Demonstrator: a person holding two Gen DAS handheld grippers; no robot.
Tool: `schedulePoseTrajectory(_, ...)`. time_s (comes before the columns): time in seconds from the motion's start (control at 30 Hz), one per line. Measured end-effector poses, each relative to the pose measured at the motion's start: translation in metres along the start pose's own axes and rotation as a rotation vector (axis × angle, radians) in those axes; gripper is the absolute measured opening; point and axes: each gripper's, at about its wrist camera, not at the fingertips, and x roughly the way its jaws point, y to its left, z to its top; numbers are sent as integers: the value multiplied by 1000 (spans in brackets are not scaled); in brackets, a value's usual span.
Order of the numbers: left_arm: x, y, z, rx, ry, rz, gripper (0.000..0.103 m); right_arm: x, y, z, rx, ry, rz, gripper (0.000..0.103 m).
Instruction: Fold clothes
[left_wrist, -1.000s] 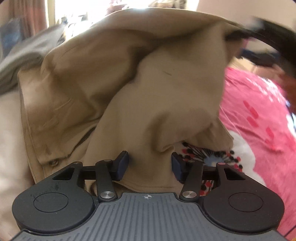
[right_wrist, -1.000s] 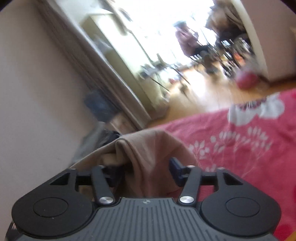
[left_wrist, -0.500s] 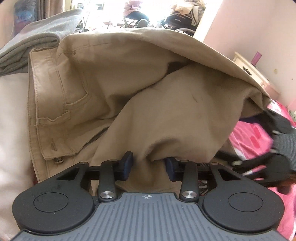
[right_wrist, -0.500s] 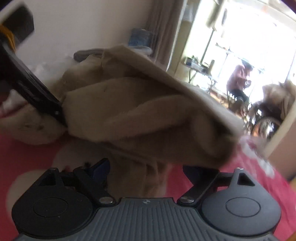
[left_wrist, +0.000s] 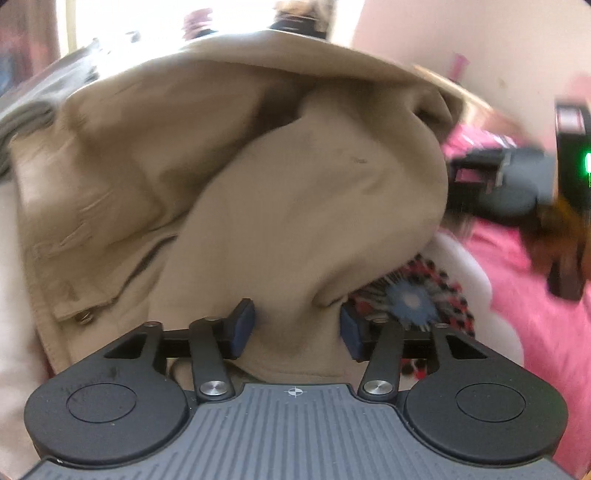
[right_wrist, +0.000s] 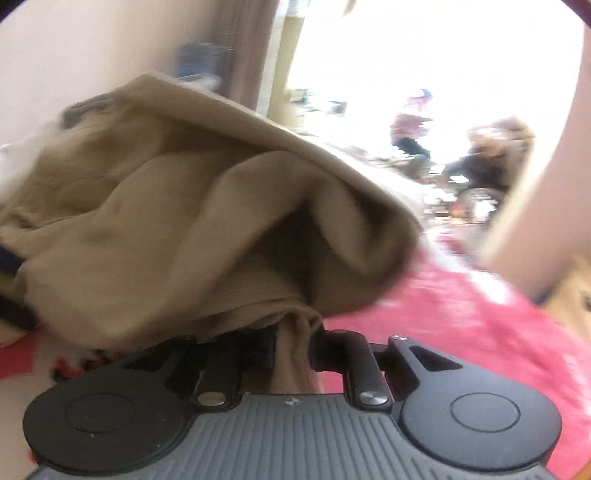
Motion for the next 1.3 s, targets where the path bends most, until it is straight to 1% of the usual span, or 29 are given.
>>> schedulePoseTrajectory(0.07, 1, -9, -6, 49, 10, 12, 55, -13, -21, -4, 37, 1, -83, 13)
schedulePoseTrajectory(0.13, 2, -16, -10, 71, 13, 13, 55, -28, -44, -9, 69, 13, -177, 11)
schedulePoseTrajectory(0.27, 2, -23, -13, 100, 8, 3, 55, -63, -105, -20, 156, 30, -386, 11)
schedulePoseTrajectory(0.4, 2, -29, -16, 126, 14, -3, 55, -98, -165, -30, 186, 28, -576, 11)
schedulePoseTrajectory(0.47, 6, -37, -14, 136, 20, 2, 55, -104, -187, -40, 179, 25, -662, 11)
schedulePoseTrajectory(0.5, 6, -38, -14, 141, 25, 3, 55, -101, -196, -45, 184, 34, -692, 11)
schedulePoseTrajectory(0.57, 6, -40, -16, 155, 29, 12, 56, -91, -218, -57, 238, 89, -709, 13)
schedulePoseTrajectory(0.6, 5, -42, -17, 164, 30, 16, 56, -84, -230, -70, 287, 138, -679, 18)
schedulePoseTrajectory(0.63, 5, -44, -18, 172, 31, 21, 56, -72, -239, -80, 340, 202, -644, 27)
schedulePoseTrajectory(0.67, 5, -46, -19, 179, 32, 25, 58, -59, -244, -93, 386, 279, -615, 33)
schedulePoseTrajectory(0.7, 5, -47, -19, 186, 31, 28, 58, -48, -246, -104, 417, 352, -598, 42)
schedulePoseTrajectory(0.73, 4, -48, -20, 192, 29, 33, 59, -41, -244, -113, 435, 405, -589, 42)
schedulePoseTrajectory(0.77, 3, -49, -21, 201, 27, 38, 60, -39, -239, -122, 443, 432, -592, 42)
schedulePoseTrajectory(0.83, 1, -50, -22, 221, 23, 49, 60, -51, -225, -129, 431, 406, -609, 53)
schedulePoseTrajectory(0.87, 0, -51, -23, 233, 20, 54, 60, -59, -218, -127, 411, 387, -616, 56)
schedulePoseTrajectory(0.9, -1, -51, -23, 247, 17, 59, 60, -68, -212, -124, 385, 369, -626, 64)
schedulePoseTrajectory(0.93, -2, -52, -24, 261, 16, 63, 61, -77, -209, -115, 356, 351, -639, 66)
schedulePoseTrajectory(1.03, -1, -55, -28, 307, 14, 76, 61, -102, -211, -95, 302, 302, -686, 67)
schedulePoseTrajectory(1.07, 1, -56, -29, 315, 18, 80, 61, -112, -213, -88, 318, 274, -692, 67)
schedulePoseTrajectory(1.1, 3, -57, -29, 320, 23, 85, 61, -121, -212, -81, 361, 237, -681, 67)
schedulePoseTrajectory(1.13, 4, -57, -29, 313, 24, 82, 61, -128, -212, -75, 440, 190, -638, 69)
schedulePoseTrajectory(1.17, 5, -56, -28, 300, 23, 77, 61, -135, -213, -71, 551, 139, -551, 69)
schedulePoseTrajectory(1.2, 6, -55, -27, 286, 22, 72, 61, -140, -213, -70, 667, 98, -441, 70)
schedulePoseTrajectory(1.27, 7, -55, -23, 270, 15, 55, 61, -132, -212, -78, 917, 71, -132, 70)
schedulePoseTrajectory(1.3, 8, -56, -21, 267, 9, 47, 61, -121, -207, -85, 1023, 93, -1, 70)
